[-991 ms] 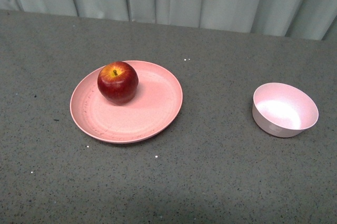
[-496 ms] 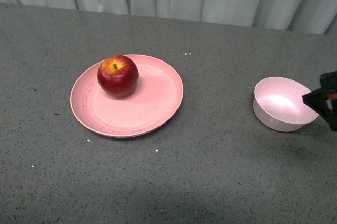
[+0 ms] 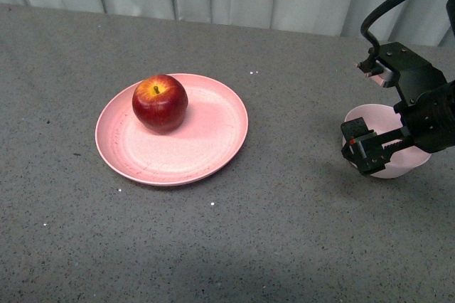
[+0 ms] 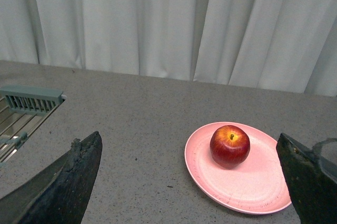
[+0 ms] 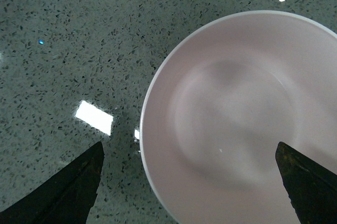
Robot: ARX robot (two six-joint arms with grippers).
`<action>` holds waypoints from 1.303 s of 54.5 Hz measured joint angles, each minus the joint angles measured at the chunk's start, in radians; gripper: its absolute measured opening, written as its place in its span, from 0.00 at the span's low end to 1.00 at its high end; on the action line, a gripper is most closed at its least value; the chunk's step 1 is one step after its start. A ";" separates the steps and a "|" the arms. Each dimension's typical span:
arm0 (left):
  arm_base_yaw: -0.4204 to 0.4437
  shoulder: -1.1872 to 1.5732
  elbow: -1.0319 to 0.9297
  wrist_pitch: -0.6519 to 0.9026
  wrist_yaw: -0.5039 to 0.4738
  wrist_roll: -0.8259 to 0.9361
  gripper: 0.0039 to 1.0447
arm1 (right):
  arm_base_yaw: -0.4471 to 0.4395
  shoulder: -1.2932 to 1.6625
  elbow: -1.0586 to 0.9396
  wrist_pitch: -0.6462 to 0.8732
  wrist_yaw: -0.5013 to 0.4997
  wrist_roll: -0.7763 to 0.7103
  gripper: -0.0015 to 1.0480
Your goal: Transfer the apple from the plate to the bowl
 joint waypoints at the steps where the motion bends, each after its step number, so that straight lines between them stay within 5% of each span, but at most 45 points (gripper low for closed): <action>1: 0.000 0.000 0.000 0.000 0.000 0.000 0.94 | 0.001 0.014 0.011 -0.002 0.001 -0.003 0.91; 9: 0.000 0.000 0.000 0.000 0.000 0.000 0.94 | 0.007 0.062 0.053 -0.033 0.008 -0.017 0.82; 42: 0.000 0.000 0.000 0.000 0.000 0.000 0.94 | 0.023 0.082 0.082 -0.044 0.026 -0.029 0.01; 71: 0.000 0.000 0.000 0.000 0.000 0.000 0.94 | 0.138 0.060 0.162 -0.100 -0.082 0.051 0.01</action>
